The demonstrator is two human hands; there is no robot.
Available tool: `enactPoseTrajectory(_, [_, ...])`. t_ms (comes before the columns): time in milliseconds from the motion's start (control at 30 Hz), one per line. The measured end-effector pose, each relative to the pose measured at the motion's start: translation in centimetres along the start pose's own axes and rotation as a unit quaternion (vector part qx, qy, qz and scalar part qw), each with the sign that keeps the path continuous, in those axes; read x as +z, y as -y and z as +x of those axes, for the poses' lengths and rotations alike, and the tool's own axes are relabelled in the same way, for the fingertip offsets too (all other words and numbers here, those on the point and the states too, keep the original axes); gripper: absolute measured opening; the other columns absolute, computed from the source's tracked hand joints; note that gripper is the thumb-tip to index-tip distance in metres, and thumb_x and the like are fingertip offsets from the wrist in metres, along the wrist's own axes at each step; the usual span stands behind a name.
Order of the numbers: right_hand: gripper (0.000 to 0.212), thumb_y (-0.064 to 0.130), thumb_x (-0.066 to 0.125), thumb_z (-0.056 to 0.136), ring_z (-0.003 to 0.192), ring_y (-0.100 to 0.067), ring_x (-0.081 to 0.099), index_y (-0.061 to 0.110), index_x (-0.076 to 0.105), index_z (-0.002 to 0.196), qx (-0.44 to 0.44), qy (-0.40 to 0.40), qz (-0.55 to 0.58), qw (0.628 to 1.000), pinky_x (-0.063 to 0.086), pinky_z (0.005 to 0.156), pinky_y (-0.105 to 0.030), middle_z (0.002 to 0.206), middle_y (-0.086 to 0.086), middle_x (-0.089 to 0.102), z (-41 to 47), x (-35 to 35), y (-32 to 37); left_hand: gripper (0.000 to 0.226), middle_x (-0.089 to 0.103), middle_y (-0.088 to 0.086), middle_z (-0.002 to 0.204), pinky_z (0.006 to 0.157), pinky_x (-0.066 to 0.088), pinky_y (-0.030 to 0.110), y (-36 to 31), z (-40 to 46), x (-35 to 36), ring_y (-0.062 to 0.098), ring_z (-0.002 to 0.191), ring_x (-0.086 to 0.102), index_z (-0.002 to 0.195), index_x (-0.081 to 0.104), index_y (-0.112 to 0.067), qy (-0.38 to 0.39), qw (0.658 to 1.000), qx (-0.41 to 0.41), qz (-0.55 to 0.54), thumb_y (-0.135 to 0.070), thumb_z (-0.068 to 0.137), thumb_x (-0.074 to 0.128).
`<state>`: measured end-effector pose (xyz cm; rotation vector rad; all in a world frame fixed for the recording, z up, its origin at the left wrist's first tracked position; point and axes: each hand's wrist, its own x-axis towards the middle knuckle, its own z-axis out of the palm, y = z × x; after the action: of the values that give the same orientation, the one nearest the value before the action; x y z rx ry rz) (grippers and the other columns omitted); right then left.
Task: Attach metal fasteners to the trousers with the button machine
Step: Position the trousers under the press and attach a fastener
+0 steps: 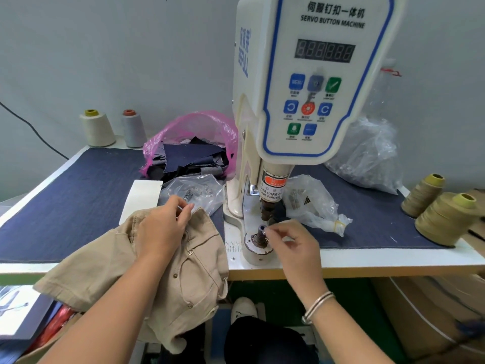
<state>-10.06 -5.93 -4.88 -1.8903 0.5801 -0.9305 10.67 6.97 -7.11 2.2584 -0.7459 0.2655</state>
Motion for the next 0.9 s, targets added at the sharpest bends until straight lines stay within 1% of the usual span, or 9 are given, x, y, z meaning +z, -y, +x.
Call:
enactPoseTrajectory(133, [0.022,0.004,0.072,0.079,0.074,-0.007,0.061,0.024,0.064,0.076,-0.058,0.018,-0.056,0.997,0.05,0.068,-0.014,0.078,0.01,0.059,2.0,-0.3,-0.8,0.021,0.063,-0.005,0.071,0.06,0.045,0.035,0.1,0.0,0.0,0.025,0.068,0.059,0.084,0.054,-0.025,0.004,1.0,0.0,0.0,-0.044,0.093,0.052])
enactPoseTrajectory(300, [0.019,0.006,0.072,0.081,0.074,0.001,0.058,0.024,0.065,0.079,-0.084,0.055,-0.103,0.99,0.044,0.065,-0.006,0.078,0.014,0.056,3.0,-0.7,-1.3,0.021,0.065,-0.003,0.071,0.062,0.048,0.038,0.3,0.1,0.1,0.026,0.068,0.06,0.086,0.054,-0.024,0.005,1.0,0.004,0.005,-0.044,0.093,0.051])
enactPoseTrajectory(400, [0.011,0.007,0.073,0.08,0.076,0.007,0.055,0.018,0.069,0.079,-0.112,0.067,-0.128,0.983,0.041,0.065,-0.004,0.076,0.017,0.054,3.3,-1.1,-1.3,0.021,0.065,-0.003,0.071,0.062,0.047,0.038,0.3,0.2,0.3,0.026,0.068,0.059,0.085,0.053,-0.025,-0.001,1.0,0.008,0.002,-0.044,0.093,0.051])
enactPoseTrajectory(533, [0.002,0.012,0.073,0.081,0.065,0.005,0.05,0.011,0.073,0.081,-0.14,0.071,-0.166,0.974,0.036,0.062,-0.006,0.072,0.022,0.048,3.3,-1.2,-1.1,0.021,0.062,-0.005,0.067,0.061,0.047,0.036,0.6,0.2,0.4,0.024,0.065,0.059,0.083,0.052,-0.027,-0.001,1.0,0.011,0.005,-0.045,0.094,0.049])
enactPoseTrajectory(633, [0.008,0.011,0.07,0.084,0.066,0.003,0.048,0.012,0.075,0.09,-0.136,0.063,-0.164,0.975,0.038,0.061,-0.008,0.076,0.015,0.055,2.9,-1.4,-1.2,0.022,0.059,-0.006,0.062,0.06,0.046,0.037,0.7,0.3,0.4,0.024,0.063,0.058,0.084,0.051,-0.026,0.002,1.0,0.009,-0.002,-0.045,0.094,0.048])
enactPoseTrajectory(700, [0.014,0.007,0.067,0.085,0.071,-0.004,0.054,0.014,0.074,0.094,-0.124,0.034,-0.137,0.982,0.044,0.062,-0.012,0.082,0.005,0.062,2.3,-1.7,-1.1,0.021,0.058,-0.007,0.062,0.062,0.046,0.038,0.6,0.3,0.4,0.025,0.063,0.057,0.084,0.051,-0.025,0.008,0.999,0.002,-0.031,-0.042,0.095,0.049])
enactPoseTrajectory(800, [0.014,0.007,0.065,0.086,0.074,-0.009,0.059,0.016,0.072,0.094,-0.141,0.005,-0.103,0.985,0.049,0.062,-0.019,0.083,0.004,0.065,1.0,-2.1,-0.3,0.018,0.061,-0.001,0.063,0.06,0.042,0.035,-0.3,0.5,-0.5,0.026,0.062,0.056,0.082,0.054,-0.023,-0.002,0.991,-0.005,-0.137,-0.035,0.095,0.054])
enactPoseTrajectory(867, [0.012,0.016,0.062,0.087,0.081,-0.005,0.059,0.016,0.071,0.096,-0.153,0.036,-0.08,0.984,0.05,0.068,-0.017,0.088,0.006,0.064,0.1,-1.5,0.9,0.018,0.056,0.002,0.054,0.051,0.034,0.027,-1.7,0.6,-1.5,0.018,0.05,0.047,0.077,0.053,-0.026,0.002,0.982,0.015,-0.189,-0.031,0.094,0.057])
enactPoseTrajectory(900, [0.016,0.019,0.059,0.088,0.086,-0.004,0.059,0.015,0.07,0.098,-0.161,0.062,-0.065,0.983,0.05,0.074,-0.017,0.091,0.006,0.063,-0.2,-1.0,1.7,0.018,0.049,0.0,0.048,0.048,0.031,0.027,-2.5,0.5,-2.0,0.014,0.046,0.039,0.076,0.053,-0.027,0.021,0.977,0.033,-0.208,-0.03,0.093,0.058])
